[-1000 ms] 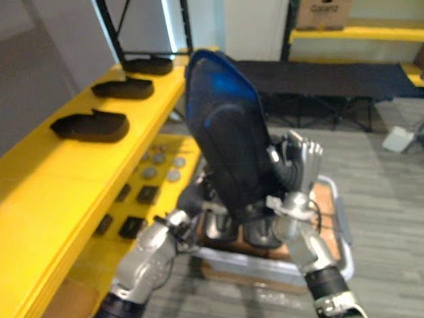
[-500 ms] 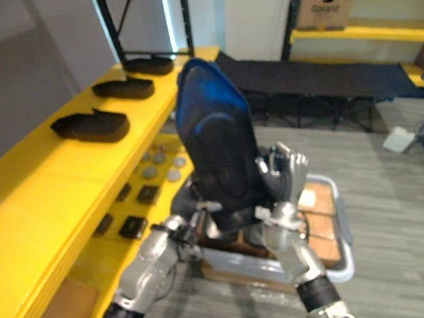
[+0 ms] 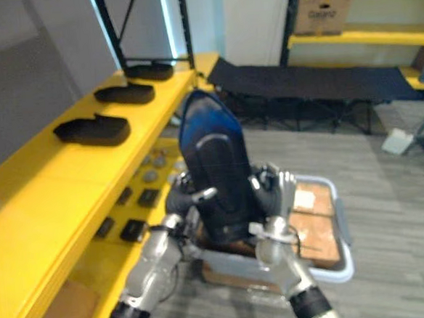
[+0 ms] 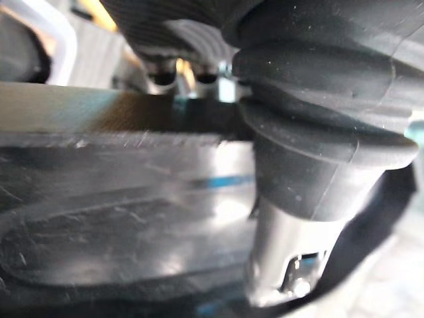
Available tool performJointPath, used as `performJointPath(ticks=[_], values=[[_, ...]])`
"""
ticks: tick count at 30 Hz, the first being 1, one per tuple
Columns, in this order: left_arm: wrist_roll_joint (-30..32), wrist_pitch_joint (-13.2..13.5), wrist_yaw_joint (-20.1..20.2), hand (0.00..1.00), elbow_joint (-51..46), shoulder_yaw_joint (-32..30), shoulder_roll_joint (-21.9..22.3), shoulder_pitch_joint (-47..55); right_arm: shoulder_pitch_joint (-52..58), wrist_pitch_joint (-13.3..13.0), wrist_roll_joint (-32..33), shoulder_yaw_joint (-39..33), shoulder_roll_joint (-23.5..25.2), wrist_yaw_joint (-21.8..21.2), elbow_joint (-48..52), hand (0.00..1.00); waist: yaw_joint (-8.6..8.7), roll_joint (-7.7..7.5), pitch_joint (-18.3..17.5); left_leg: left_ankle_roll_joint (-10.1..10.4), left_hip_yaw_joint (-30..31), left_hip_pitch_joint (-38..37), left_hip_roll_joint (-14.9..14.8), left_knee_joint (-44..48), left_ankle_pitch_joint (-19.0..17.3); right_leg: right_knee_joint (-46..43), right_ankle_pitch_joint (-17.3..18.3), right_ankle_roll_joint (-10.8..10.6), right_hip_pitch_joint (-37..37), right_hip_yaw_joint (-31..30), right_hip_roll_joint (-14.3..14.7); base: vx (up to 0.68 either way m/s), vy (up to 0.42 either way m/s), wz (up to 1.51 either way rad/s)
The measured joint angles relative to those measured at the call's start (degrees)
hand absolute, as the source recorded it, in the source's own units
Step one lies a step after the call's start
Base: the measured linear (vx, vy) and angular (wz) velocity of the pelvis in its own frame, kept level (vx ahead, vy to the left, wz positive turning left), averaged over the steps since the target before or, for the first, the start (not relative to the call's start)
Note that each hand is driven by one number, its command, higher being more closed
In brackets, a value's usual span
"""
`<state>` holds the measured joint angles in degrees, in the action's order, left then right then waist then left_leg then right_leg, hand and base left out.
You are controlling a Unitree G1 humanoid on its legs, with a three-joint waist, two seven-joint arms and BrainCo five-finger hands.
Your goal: Walk over and take plastic housings, then place them on the shelf
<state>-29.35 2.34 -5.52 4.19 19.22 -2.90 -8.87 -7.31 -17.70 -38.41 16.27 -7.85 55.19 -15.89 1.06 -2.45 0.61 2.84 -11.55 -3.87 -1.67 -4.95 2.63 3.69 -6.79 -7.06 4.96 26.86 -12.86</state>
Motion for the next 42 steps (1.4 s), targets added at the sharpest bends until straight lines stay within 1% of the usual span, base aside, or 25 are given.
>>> performJointPath(ticks=[3, 4, 6, 7, 11, 17, 18, 20, 24, 25, 26, 28, 30, 31, 32, 33, 34, 35, 36, 37, 38, 39, 40, 41, 42], values=[[-1.8, -2.5, 0.7, 1.0, 0.4, -0.1, -0.2, -0.4, 0.4, 0.0, 0.2, 0.3, 0.3, 1.1, -0.1, 1.0, 0.0, -0.4, -0.3, 0.0, 0.0, 0.0, 0.1, 0.0, 0.0, 0.0, -0.3, 0.1, 0.0, -0.1, -0.1, 0.0, 0.0, 0.0], [-2.4, -4.0, 1.2, 1.0, 0.6, -0.2, -0.4, -0.8, 0.5, 0.0, 0.6, 0.3, 0.4, 1.4, -0.1, 1.0, -0.02, -0.62, -0.4, 0.0, 0.0, 0.0, 0.1, 0.0, 0.0, 0.0, -0.3, 0.1, 0.0, -0.1, -0.1, 0.0, 0.0, 0.0], [-3.0, -5.2, 2.1, 1.0, 1.1, -0.2, -1.1, -1.6, 0.5, 0.1, 1.0, 0.6, 0.5, 1.9, -0.1, 1.0, -0.02, -0.81, -0.5, 0.0, 0.0, 0.0, 0.1, 0.0, 0.0, 0.1, -0.3, 0.2, 0.0, -0.1, -0.1, 0.0, 0.0, 0.0], [-3.9, -6.3, 2.6, 1.0, 1.6, -0.2, -1.4, -2.7, 0.5, 0.1, 1.2, 0.6, 0.5, 2.5, -0.1, 1.0, -0.04, -0.85, -0.5, 0.0, 0.0, 0.0, 0.1, 0.0, 0.0, 0.1, -0.3, 0.2, 0.0, -0.1, -0.1, 0.0, 0.0, 0.0], [-4.7, -7.0, 2.7, 1.0, 1.6, 0.3, -1.7, -2.9, 0.5, 0.1, 1.7, 1.0, 0.4, 3.5, 0.1, 1.0, -0.03, -0.87, -0.5, 0.0, 0.0, 0.2, 0.1, 0.0, 0.0, 0.7, -0.5, 0.4, 0.0, -0.2, -0.1, 0.0, 0.0, 0.0], [-13.9, -7.8, 3.2, 1.0, 1.6, 2.3, -5.5, -4.3, 0.0, 0.8, 1.7, 3.0, -0.7, 4.5, 2.1, 1.0, -0.11, -0.84, -0.5, 0.0, 0.1, 1.0, 0.0, 0.3, 0.0, 0.8, -1.1, 0.1, -0.6, 0.0, -0.1, 0.0, 0.011, 0.02], [-15.8, -8.1, 3.6, 1.0, 1.6, 2.4, -6.0, -4.6, -0.3, 0.9, 1.7, 3.1, -0.7, 4.5, 2.2, 0.0, -0.11, -0.84, -0.5, -0.1, 0.1, 1.1, 0.1, 0.3, 0.1, 0.8, -1.2, 0.1, -0.7, 0.0, -0.1, 0.0, 0.0, 0.0], [-18.2, -8.1, 3.9, 1.0, 1.7, 2.6, -6.0, -4.6, -0.3, 1.4, 1.8, 3.3, -0.7, 4.6, 3.3, 0.0, -0.11, -0.82, -0.5, -0.1, 0.1, 1.2, 0.3, 0.3, 0.1, 0.8, -1.2, 0.0, -0.7, 0.0, -0.1, 0.0, 0.0, 0.0], [-28.1, -6.4, 4.8, 1.0, 4.9, 3.8, -6.9, -5.1, -1.5, 1.4, 3.2, 6.0, -1.2, 4.2, 5.3, 0.0, 0.0, -0.69, -0.4, -0.1, 0.1, 1.4, 0.3, 0.3, 0.1, 0.8, -1.2, 0.0, -0.8, 0.0, -0.2, 0.0, 0.0, 0.0], [-29.3, -6.0, 4.9, 1.0, 5.2, 4.0, -7.2, -5.1, -1.8, 1.3, 3.5, 6.4, -1.3, 4.1, 5.3, 0.0, 0.02, -0.61, -0.4, -0.1, 0.1, 1.4, 0.3, 0.3, 0.1, 0.8, -1.2, 0.0, -0.8, 0.0, -0.2, -0.03, 0.018, 0.01], [-31.3, -5.4, 5.0, 1.0, 5.5, 4.5, -7.7, -5.1, -2.3, 0.9, 3.9, 6.7, -1.3, 3.9, 5.3, 0.0, 0.05, -0.48, -0.3, -0.2, 0.1, 1.8, 0.3, 0.4, 0.0, 0.8, -1.2, 0.1, -0.8, 0.1, -0.2, -0.03, 0.018, 0.03], [-32.6, -4.1, 5.0, 1.0, 5.6, 4.6, -7.7, -5.1, -3.2, 0.0, 4.1, 6.7, -1.3, 3.5, 5.3, 0.0, 0.05, -0.24, 0.0, -0.4, 0.1, 1.9, 0.3, 1.0, -0.2, 0.8, -1.2, 0.1, -0.8, 0.2, -0.2, -0.01, 0.009, 0.02], [-33.0, -1.9, 5.0, 1.0, 5.5, 4.3, -7.7, -5.0, -4.5, -1.8, 7.7, 6.6, -1.3, 1.1, 5.7, 0.0, 0.04, 0.31, 0.4, -0.4, 0.1, 1.9, 0.3, 1.3, -0.2, 0.8, -1.2, 0.1, -0.8, 0.1, -0.3, 0.0, 0.0, 0.0], [-31.6, -1.0, 4.9, 1.0, 4.4, 3.4, -7.5, -4.4, -4.7, -3.5, 12.4, 6.5, -1.0, -2.5, 6.2, 0.0, 0.09, 0.61, 0.6, -0.4, 0.1, 1.9, 0.3, 1.3, -0.2, 0.7, -1.2, 0.1, -0.8, 0.2, -0.2, 0.0, 0.0, 0.0], [-28.8, -0.4, 4.6, 1.0, 3.2, 2.6, -7.3, -3.7, -4.7, -4.7, 15.2, 6.4, -0.8, -4.8, 6.4, 0.0, 0.21, 0.76, 0.7, -0.4, 0.1, 1.8, 0.3, 1.3, -0.2, 0.6, -1.2, 0.1, -0.8, 0.2, -0.2, 0.0, 0.0, 0.0], [-23.5, 0.1, 4.1, 1.0, 0.0, 0.3, -6.3, -1.9, -4.6, -6.6, 18.6, 5.9, -0.3, -8.3, 6.5, 0.0, 0.56, 0.97, 0.9, -0.4, 0.1, 1.8, 0.4, 1.3, -0.2, 0.6, -1.2, 0.1, -0.8, 0.2, -0.2, 0.0, 0.0, 0.0], [-15.9, 0.6, 2.4, 1.0, -4.1, -1.9, -5.0, 0.0, -3.9, -8.7, 20.7, 4.7, 0.8, -11.7, 7.4, 0.0, 0.69, 1.13, 1.1, -0.4, 0.2, 1.8, 0.4, 1.2, -0.2, 0.6, -1.2, 0.1, -0.8, 0.3, -0.3, 0.0, 0.0, 0.0], [-12.3, 0.9, 1.5, 1.0, -6.5, -2.6, -4.5, 1.0, -3.2, -9.4, 21.6, 4.1, 1.2, -13.1, 8.4, 0.0, 0.69, 1.16, 1.1, -0.4, 0.2, 1.8, 0.4, 1.1, -0.2, 0.6, -1.2, 0.1, -0.8, 0.5, -0.3, 0.0, 0.019, 0.08], [-5.7, 1.1, 0.6, 1.0, -11.5, -3.9, -3.5, 3.0, -1.3, -10.7, 23.5, 3.0, 1.7, -16.4, 11.0, 0.0, 0.67, 1.17, 1.1, -0.4, 0.5, 1.8, 0.5, 0.7, -0.2, 0.6, -1.1, 0.1, -0.7, 1.1, -0.3, 0.01, 0.017, 0.16], [-0.9, 1.4, 0.6, 1.0, -15.9, -5.1, -2.7, 4.6, 0.7, -11.7, 25.7, 1.8, 1.9, -20.1, 14.1, 0.0, 0.73, 1.14, 1.1, -0.4, 1.3, 1.7, 0.6, 0.4, -0.2, 0.6, -1.0, 0.0, -0.4, 1.5, -0.3, 0.02, 0.019, 0.19], [0.9, 1.7, 0.7, 1.0, -17.5, -5.5, -2.7, 5.1, 1.4, -12.1, 26.9, 1.2, 1.9, -21.8, 15.3, 0.0, 0.76, 1.09, 1.3, -0.4, 1.5, 1.5, 0.6, 0.4, -0.2, 0.6, -1.0, -0.1, 0.0, 1.7, -0.3, 0.03, 0.015, 0.19], [4.2, 2.7, 0.6, 1.0, -19.7, -6.5, -2.6, 5.7, 2.5, -12.6, 29.1, -0.2, 2.3, -25.0, 17.1, 0.0, 0.73, 0.95, 2.2, -0.4, 1.7, 0.5, 0.6, 0.4, -0.2, 0.5, -0.6, -0.2, 1.1, 2.1, -0.4, 0.02, 0.012, 0.1], [6.0, 3.4, 0.7, 1.0, -20.8, -7.6, -2.3, 6.2, 2.9, -12.5, 30.1, -1.1, 2.5, -26.5, 17.8, 0.0, 0.74, 0.91, 2.4, -0.3, 1.7, 0.1, 0.7, 0.3, -0.4, 0.4, -0.4, -0.3, 1.4, 2.2, -0.4, -0.01, 0.018, 0.03], [8.8, 4.9, 0.4, 1.0, -22.2, -9.1, -1.6, 7.1, 4.1, -12.6, 33.0, -2.7, 3.1, -29.2, 19.0, 0.0, 0.72, 0.89, 2.5, -0.3, 1.6, 0.0, 0.6, 0.0, -0.6, -0.1, 0.3, -0.2, 1.3, 2.2, -0.5, 0.0, 0.0, 0.0], [9.7, 6.6, 0.1, 1.0, -23.1, -11.3, -0.8, 7.7, 5.3, -12.2, 37.0, -5.6, 4.1, -30.9, 20.0, 0.0, 0.7, 0.84, 2.5, -0.3, 1.7, 0.0, 0.6, 0.0, -0.8, -0.4, 0.9, -0.2, 1.2, 2.2, -0.6, 0.0, 0.0, 0.0]])
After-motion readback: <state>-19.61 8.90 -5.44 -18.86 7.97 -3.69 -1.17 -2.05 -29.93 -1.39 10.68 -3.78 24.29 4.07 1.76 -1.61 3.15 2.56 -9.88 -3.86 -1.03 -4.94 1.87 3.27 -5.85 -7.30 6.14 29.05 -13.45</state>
